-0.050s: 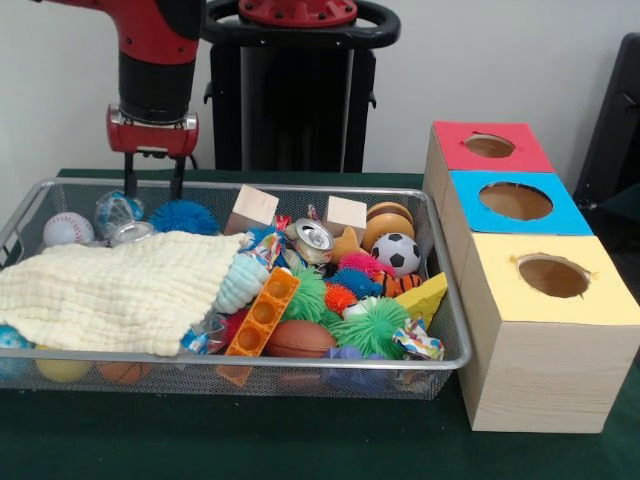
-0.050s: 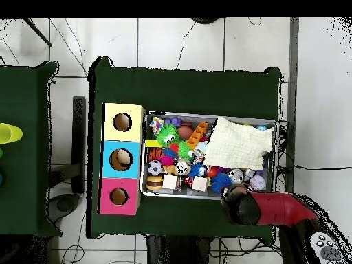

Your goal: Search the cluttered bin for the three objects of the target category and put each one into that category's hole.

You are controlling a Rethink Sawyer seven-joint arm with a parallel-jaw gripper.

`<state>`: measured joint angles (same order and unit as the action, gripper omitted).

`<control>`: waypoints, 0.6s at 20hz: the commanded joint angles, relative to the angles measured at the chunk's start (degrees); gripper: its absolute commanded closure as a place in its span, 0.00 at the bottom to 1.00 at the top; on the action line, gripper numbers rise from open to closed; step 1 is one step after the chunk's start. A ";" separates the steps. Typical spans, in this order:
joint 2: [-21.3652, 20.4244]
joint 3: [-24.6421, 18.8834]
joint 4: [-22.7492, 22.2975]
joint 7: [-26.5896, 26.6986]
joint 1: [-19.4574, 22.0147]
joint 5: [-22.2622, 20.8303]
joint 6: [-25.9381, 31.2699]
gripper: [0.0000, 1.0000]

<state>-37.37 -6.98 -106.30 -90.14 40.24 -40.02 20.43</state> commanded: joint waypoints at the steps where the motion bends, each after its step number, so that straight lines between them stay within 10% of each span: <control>1: 2.46 -1.49 3.06 2.85 -0.37 -3.88 3.60 0.00; 12: 6.04 -1.38 7.32 3.30 1.90 -5.71 2.28 0.00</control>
<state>-33.83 -6.46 -104.66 -90.14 40.48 -42.44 20.42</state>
